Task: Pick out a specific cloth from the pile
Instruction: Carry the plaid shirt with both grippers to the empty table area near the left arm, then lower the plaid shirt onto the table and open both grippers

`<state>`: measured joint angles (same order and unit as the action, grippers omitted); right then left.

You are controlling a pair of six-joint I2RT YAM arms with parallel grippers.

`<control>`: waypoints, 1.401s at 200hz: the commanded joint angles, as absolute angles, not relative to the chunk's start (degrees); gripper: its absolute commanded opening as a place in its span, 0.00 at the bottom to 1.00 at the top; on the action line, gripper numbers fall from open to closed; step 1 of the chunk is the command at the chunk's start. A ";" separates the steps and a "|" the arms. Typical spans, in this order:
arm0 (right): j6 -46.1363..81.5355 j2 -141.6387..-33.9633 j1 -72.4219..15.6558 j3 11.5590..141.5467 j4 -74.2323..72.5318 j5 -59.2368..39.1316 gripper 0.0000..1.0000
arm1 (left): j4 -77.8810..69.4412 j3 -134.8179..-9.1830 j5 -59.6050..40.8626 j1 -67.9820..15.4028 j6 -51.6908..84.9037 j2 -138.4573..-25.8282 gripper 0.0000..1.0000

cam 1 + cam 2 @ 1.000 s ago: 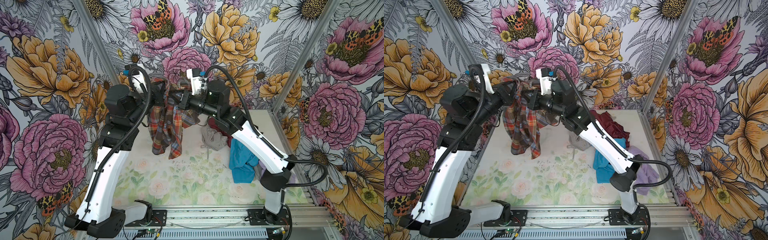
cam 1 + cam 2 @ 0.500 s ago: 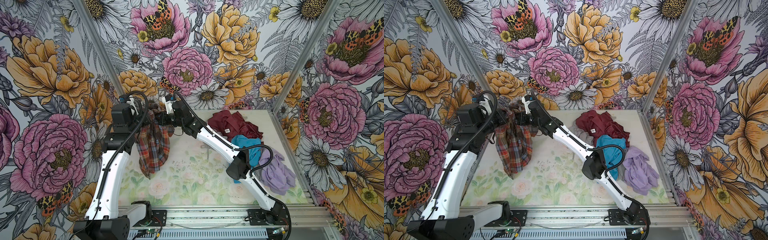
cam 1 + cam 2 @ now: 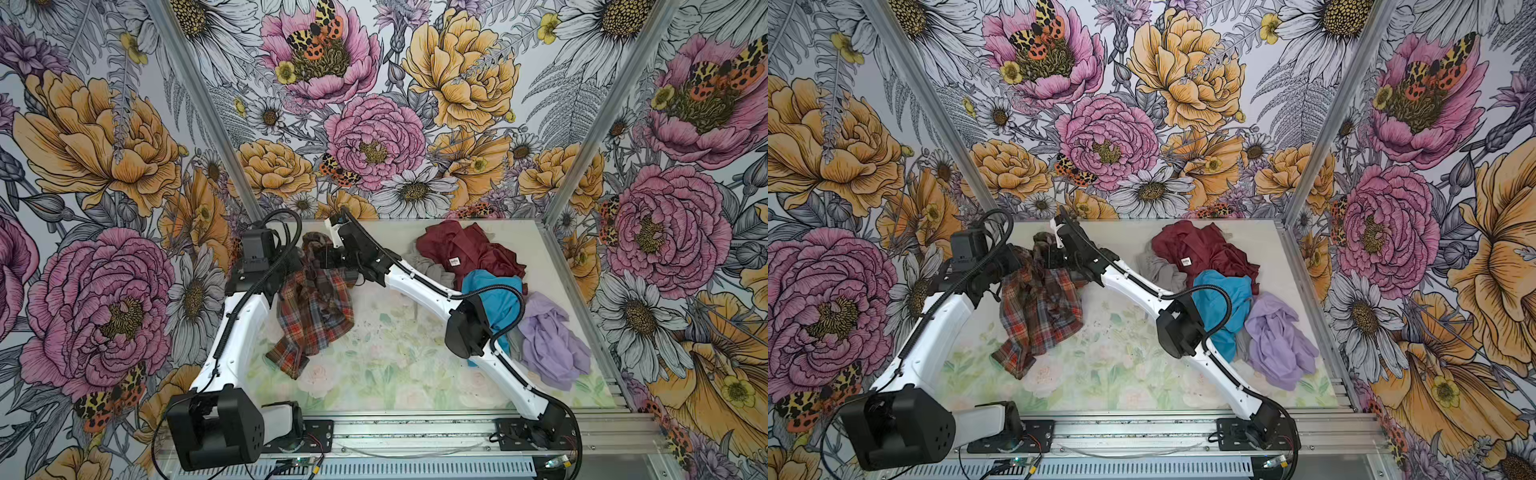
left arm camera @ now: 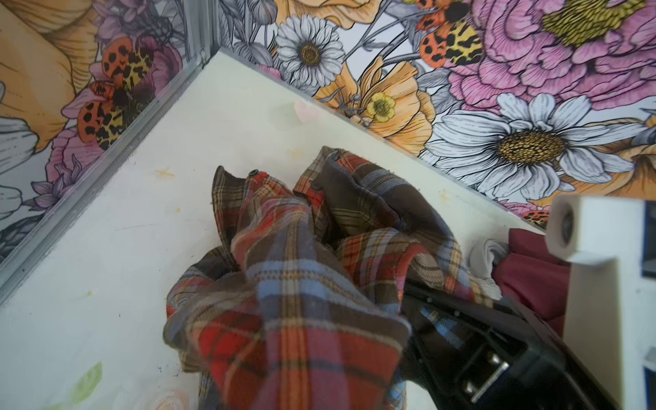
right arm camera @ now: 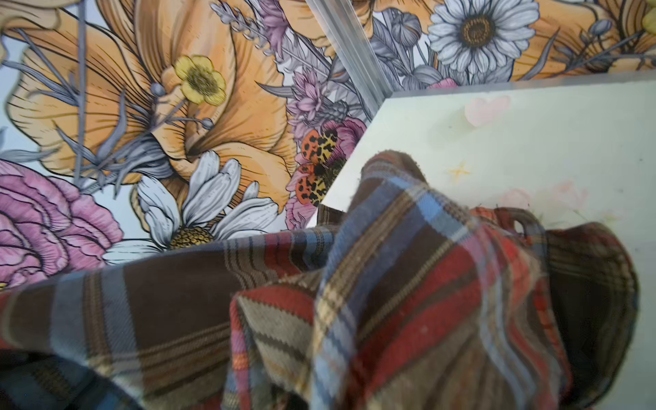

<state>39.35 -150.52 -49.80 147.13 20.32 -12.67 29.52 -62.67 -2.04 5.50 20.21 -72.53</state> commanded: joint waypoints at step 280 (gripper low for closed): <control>27.53 -108.33 -42.28 99.76 12.73 -0.09 0.94 | 40.22 -64.27 4.77 -4.87 21.58 -68.79 0.99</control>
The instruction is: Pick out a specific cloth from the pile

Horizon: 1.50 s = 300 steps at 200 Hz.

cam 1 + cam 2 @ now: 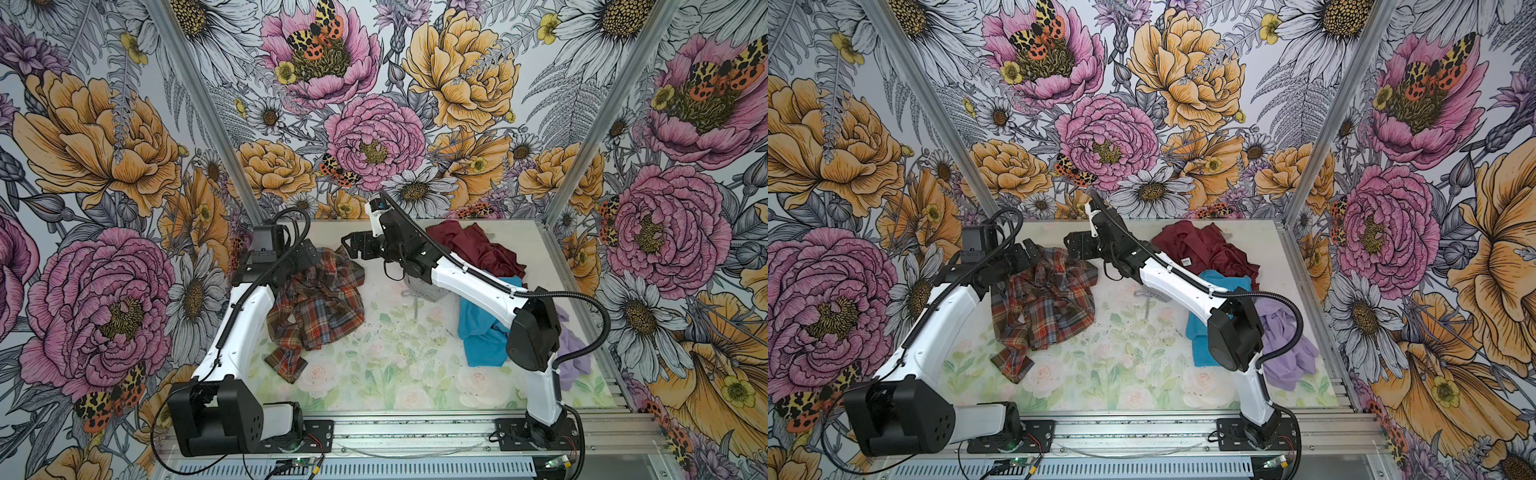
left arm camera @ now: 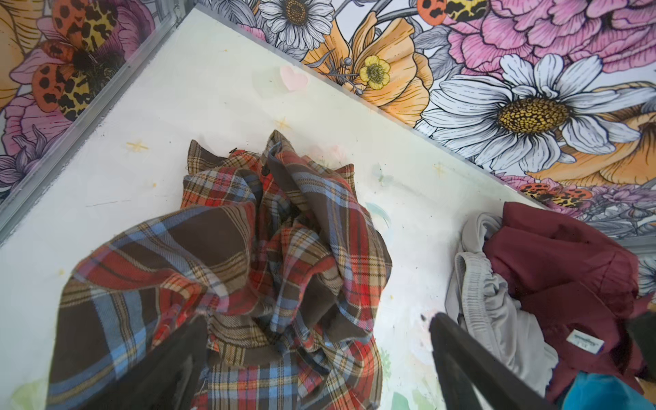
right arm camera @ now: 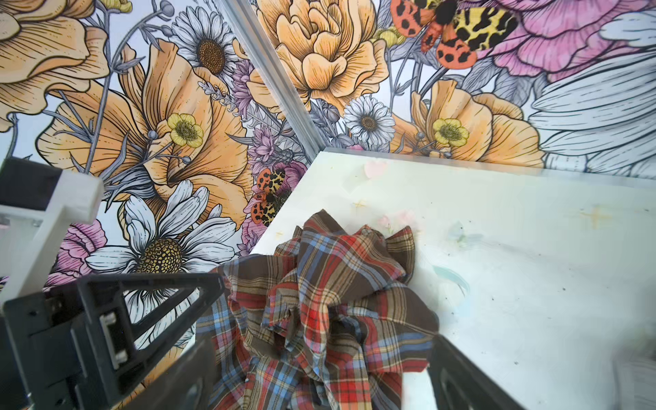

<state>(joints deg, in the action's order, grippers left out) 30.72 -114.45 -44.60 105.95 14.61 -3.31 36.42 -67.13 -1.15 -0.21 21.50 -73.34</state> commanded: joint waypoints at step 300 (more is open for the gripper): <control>19.23 -62.80 -10.97 51.41 8.52 -0.23 0.95 | 34.46 -76.96 5.19 -7.11 12.95 -94.85 0.99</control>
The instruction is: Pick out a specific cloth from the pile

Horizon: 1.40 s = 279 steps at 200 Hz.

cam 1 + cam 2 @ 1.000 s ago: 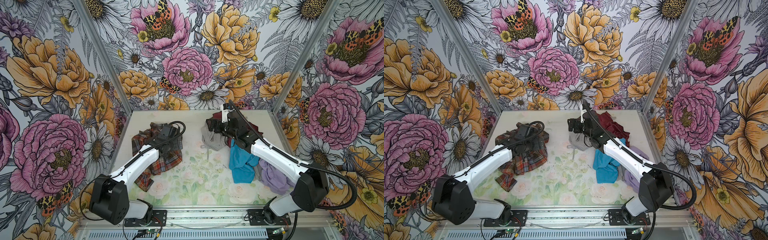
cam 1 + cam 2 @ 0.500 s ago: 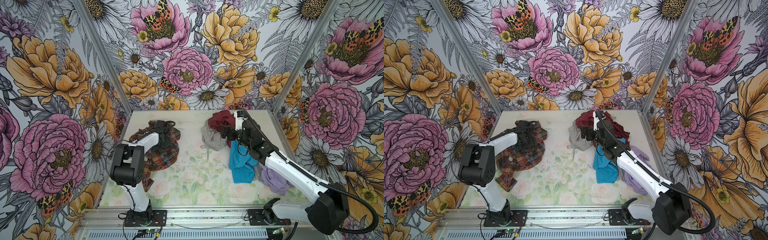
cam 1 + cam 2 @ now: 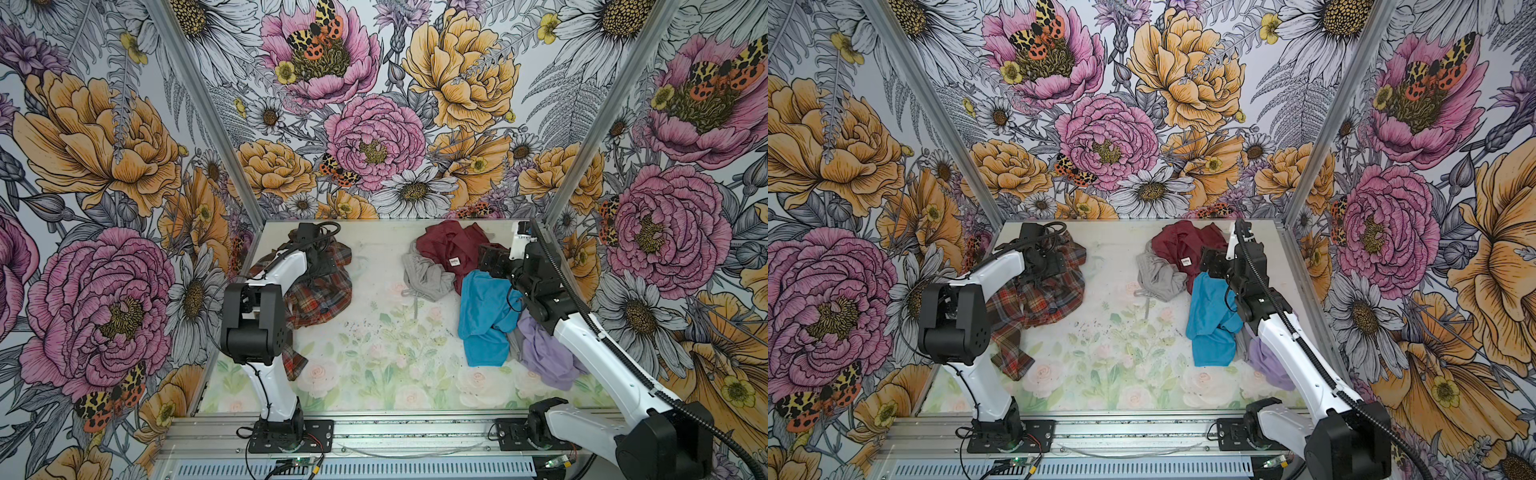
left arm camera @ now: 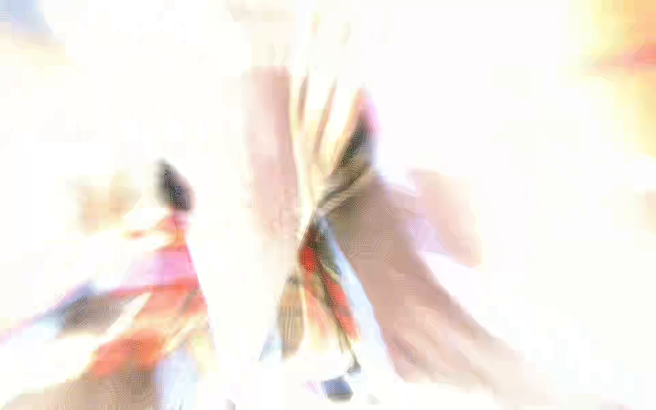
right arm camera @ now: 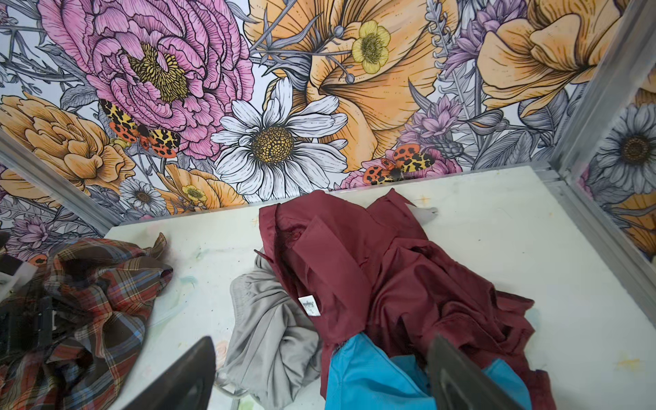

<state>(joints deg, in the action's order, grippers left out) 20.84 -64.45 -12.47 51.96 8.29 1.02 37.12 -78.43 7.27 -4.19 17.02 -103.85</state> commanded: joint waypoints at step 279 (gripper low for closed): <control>5.74 -70.45 -2.03 21.44 -40.40 13.21 1.00 | -39.30 -25.14 15.63 -1.45 0.76 -79.54 0.99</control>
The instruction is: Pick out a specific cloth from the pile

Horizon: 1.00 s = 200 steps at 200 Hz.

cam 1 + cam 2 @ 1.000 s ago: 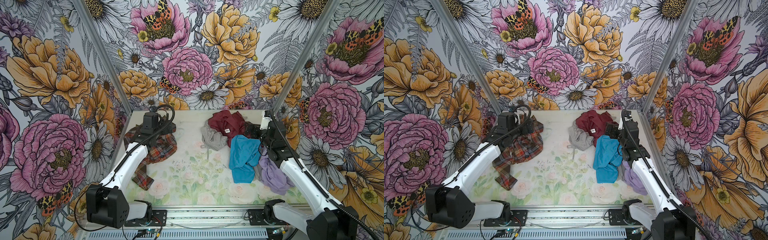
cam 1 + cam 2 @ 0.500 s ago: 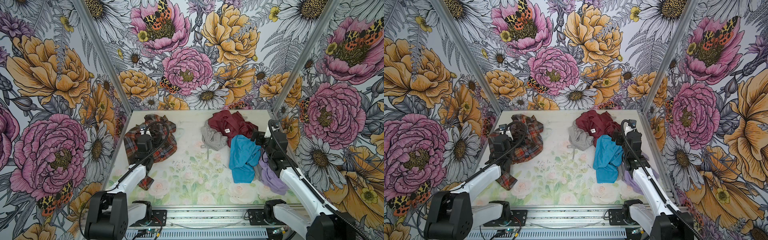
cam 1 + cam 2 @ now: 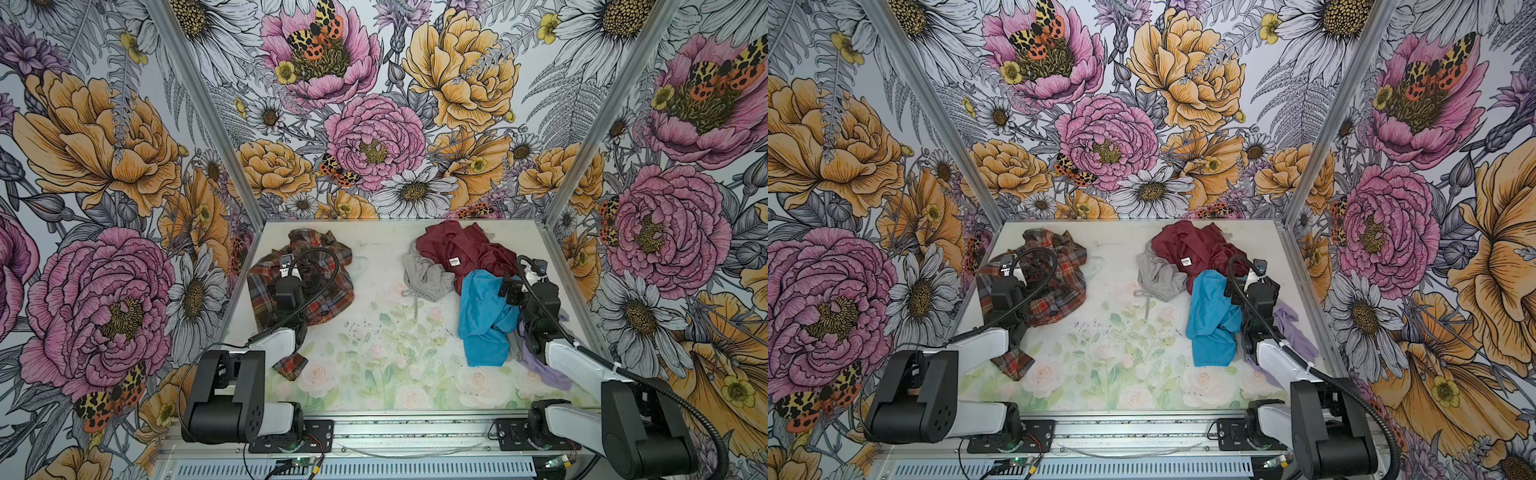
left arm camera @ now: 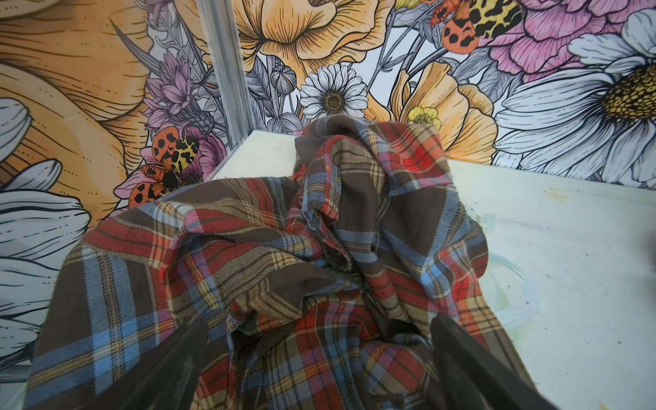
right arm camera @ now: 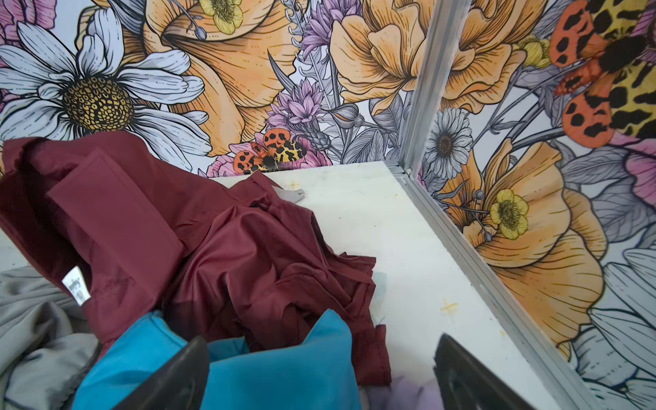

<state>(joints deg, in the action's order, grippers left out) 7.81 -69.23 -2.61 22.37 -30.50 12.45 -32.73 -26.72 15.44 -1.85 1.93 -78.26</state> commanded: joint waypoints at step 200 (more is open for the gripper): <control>5.39 -88.04 0.30 23.18 -48.17 9.02 0.99 | -53.90 -21.45 13.94 -1.86 -0.35 -88.64 0.99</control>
<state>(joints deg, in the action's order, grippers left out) 4.99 -87.81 -0.38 16.80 -55.02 11.51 -52.82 -21.32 15.70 -2.70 -0.21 -88.29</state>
